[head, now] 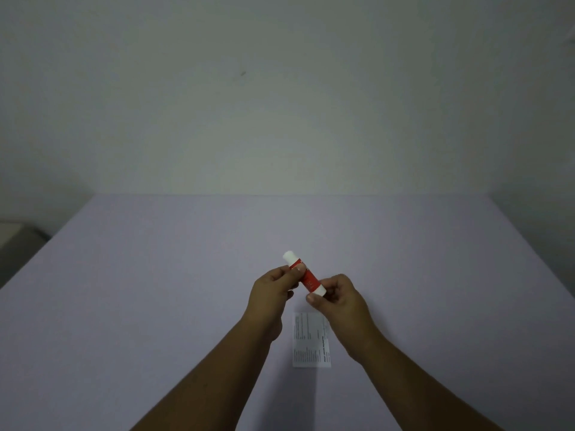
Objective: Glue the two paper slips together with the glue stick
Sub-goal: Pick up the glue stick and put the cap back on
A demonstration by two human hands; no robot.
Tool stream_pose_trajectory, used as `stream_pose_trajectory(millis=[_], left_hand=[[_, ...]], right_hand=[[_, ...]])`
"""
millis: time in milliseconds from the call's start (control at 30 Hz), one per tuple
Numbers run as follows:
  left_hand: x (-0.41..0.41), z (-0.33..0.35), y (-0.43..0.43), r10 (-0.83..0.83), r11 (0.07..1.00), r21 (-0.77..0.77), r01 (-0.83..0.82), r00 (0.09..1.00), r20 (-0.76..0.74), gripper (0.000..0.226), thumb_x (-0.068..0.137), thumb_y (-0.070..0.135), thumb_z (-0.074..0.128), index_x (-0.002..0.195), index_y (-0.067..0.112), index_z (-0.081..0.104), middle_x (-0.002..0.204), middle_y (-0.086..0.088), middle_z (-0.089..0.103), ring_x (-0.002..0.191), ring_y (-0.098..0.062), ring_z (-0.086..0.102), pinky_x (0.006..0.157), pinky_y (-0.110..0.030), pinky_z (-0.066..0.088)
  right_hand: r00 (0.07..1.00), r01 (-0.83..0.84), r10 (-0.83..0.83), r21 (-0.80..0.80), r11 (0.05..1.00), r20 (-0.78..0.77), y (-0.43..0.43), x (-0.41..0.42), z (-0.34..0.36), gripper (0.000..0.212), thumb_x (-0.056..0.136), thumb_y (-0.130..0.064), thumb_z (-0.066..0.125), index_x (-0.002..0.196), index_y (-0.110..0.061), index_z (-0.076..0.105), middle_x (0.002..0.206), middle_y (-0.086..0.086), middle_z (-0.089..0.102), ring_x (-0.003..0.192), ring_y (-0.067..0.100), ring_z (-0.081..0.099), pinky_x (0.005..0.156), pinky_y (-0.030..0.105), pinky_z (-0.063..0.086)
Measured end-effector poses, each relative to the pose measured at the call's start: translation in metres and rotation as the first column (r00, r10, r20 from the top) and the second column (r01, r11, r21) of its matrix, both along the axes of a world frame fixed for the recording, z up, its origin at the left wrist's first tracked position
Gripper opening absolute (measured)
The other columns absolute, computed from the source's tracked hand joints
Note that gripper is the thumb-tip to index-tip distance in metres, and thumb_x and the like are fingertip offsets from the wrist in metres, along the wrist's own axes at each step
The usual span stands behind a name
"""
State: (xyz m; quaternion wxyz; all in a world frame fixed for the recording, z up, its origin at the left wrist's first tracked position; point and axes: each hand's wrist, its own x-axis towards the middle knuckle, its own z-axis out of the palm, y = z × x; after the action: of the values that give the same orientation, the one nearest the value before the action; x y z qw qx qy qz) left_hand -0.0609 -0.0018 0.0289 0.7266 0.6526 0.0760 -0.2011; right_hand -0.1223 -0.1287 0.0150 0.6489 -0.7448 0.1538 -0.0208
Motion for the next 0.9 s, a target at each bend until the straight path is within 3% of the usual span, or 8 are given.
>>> stream_pose_trajectory(millis=[133,267,333,433,533,667,767,900], left_hand=[[0.001,0.003,0.000,0.003,1.000,-0.003,-0.003,1.000,0.017,0.040,0.082,0.037,0.066,0.112,0.010,0.065,0.110,-0.006,0.068,0.106,-0.021,0.059,0.085,-0.029,0.042],[0.001,0.004,-0.002,0.015,1.000,0.022,-0.015,1.000,0.007,0.040,0.081,0.037,0.068,0.112,0.012,0.063,0.109,-0.004,0.066,0.104,-0.022,0.058,0.087,-0.032,0.041],[0.001,0.005,-0.001,0.032,0.999,0.019,-0.032,0.999,-0.007,0.035,0.081,0.037,0.068,0.108,0.014,0.064,0.107,-0.002,0.066,0.102,-0.020,0.058,0.086,-0.032,0.041],[0.003,0.005,0.000,0.035,0.999,-0.003,-0.036,0.999,-0.009,0.035,0.082,0.036,0.068,0.108,0.012,0.064,0.106,-0.004,0.066,0.101,-0.017,0.058,0.086,-0.029,0.042],[0.001,0.004,-0.002,0.017,1.000,0.004,-0.017,1.000,-0.008,0.034,0.082,0.035,0.067,0.108,0.013,0.065,0.107,-0.004,0.067,0.103,-0.019,0.059,0.085,-0.029,0.043],[0.001,0.004,-0.007,0.042,0.999,0.029,-0.041,0.999,-0.016,0.038,0.081,0.036,0.068,0.109,0.010,0.065,0.106,-0.005,0.067,0.100,-0.020,0.060,0.086,-0.032,0.044],[0.000,0.005,-0.009,0.043,0.998,0.042,-0.042,0.999,-0.027,0.035,0.080,0.037,0.070,0.105,0.013,0.066,0.103,-0.003,0.067,0.100,-0.021,0.060,0.085,-0.033,0.043],[0.002,0.007,-0.009,0.040,0.999,0.032,-0.040,0.999,-0.004,0.025,0.080,0.036,0.070,0.097,0.017,0.068,0.098,0.000,0.068,0.097,-0.017,0.060,0.076,-0.025,0.044]], right_hand=[[0.987,-0.039,0.085,0.309,0.950,-0.136,-0.005,-0.002,0.006,0.027,0.089,-0.045,0.051,0.094,-0.020,0.061,0.085,0.003,0.072,0.081,0.021,0.063,0.082,0.036,0.053],[1.000,0.025,-0.024,0.045,0.999,-0.012,-0.007,-0.003,0.004,0.012,0.086,-0.036,0.058,0.081,-0.025,0.057,0.080,-0.002,0.065,0.080,0.021,0.060,0.074,0.031,0.049],[0.999,0.032,-0.031,0.017,0.999,-0.013,-0.010,-0.001,0.005,0.015,0.084,-0.037,0.061,0.082,-0.026,0.053,0.085,0.000,0.061,0.083,0.021,0.058,0.075,0.032,0.049],[0.989,-0.064,0.089,0.202,0.977,-0.119,-0.013,-0.001,0.007,0.024,0.088,-0.043,0.053,0.098,-0.021,0.058,0.095,0.004,0.065,0.087,0.021,0.059,0.083,0.036,0.052],[0.990,-0.047,0.090,0.361,0.931,-0.104,-0.012,-0.003,0.006,0.023,0.089,-0.035,0.055,0.098,-0.017,0.063,0.089,0.006,0.073,0.084,0.022,0.065,0.079,0.031,0.054],[1.000,0.003,-0.003,0.013,1.000,-0.004,-0.009,-0.003,0.001,0.010,0.081,-0.036,0.065,0.085,-0.030,0.058,0.084,-0.006,0.066,0.082,0.017,0.062,0.072,0.026,0.049],[0.998,0.022,-0.012,-0.186,0.982,0.054,-0.007,-0.001,0.002,0.025,0.076,-0.038,0.070,0.084,-0.032,0.048,0.083,-0.009,0.059,0.077,0.012,0.058,0.065,0.022,0.045],[0.994,-0.042,0.060,0.186,0.982,-0.092,-0.009,-0.003,0.004,0.030,0.085,-0.054,0.050,0.094,-0.027,0.059,0.088,-0.001,0.072,0.086,0.022,0.066,0.083,0.036,0.053]])
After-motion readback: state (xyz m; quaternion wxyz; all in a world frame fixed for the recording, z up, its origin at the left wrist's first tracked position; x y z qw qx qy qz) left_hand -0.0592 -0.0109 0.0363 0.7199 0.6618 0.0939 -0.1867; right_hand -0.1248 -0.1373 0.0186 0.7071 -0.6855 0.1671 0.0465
